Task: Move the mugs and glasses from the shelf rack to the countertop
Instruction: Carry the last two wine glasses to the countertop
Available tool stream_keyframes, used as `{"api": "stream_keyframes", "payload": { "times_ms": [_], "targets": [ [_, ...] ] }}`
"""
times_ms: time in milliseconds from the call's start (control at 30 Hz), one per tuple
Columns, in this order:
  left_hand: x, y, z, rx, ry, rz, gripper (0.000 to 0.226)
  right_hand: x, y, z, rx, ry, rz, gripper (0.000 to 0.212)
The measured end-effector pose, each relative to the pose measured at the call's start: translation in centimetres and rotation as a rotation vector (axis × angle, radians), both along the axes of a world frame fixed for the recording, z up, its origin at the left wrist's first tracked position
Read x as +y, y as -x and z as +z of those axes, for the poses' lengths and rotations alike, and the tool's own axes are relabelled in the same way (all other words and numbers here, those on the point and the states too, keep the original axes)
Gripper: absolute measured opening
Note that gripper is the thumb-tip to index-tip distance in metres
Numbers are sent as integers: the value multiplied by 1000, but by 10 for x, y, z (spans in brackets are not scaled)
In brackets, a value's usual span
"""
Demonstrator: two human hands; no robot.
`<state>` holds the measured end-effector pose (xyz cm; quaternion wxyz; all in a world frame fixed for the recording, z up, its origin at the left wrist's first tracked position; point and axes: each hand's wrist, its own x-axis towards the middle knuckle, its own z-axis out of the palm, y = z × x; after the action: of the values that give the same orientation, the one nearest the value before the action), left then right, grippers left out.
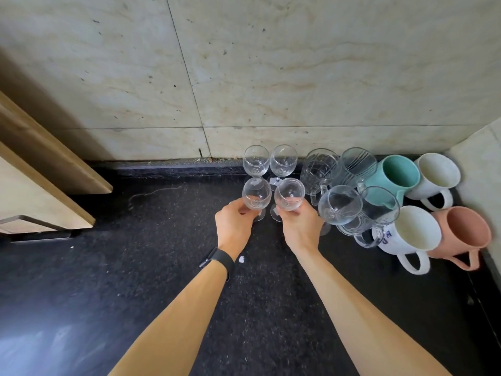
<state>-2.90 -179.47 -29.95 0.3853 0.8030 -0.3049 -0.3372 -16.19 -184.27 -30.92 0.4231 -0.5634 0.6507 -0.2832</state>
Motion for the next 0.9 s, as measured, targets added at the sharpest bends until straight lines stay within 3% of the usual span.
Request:
{"api": "stream_keyframes", "payload": {
  "times_ms": [100,200,333,900],
  "targets": [
    [2,-1,0,-78,-16,-72,18,2,3,-4,61,-2,32,18],
    [9,-4,-6,-285,-63,-201,33,11,8,-6,186,8,119,20],
    [17,-3,-19,-430,-141,-233,41,18,11,-9,362,142,221,24],
    [0,-3,-16,-397,-194,-162,37,9,4,-12,397,142,188,28]
  ]
}}
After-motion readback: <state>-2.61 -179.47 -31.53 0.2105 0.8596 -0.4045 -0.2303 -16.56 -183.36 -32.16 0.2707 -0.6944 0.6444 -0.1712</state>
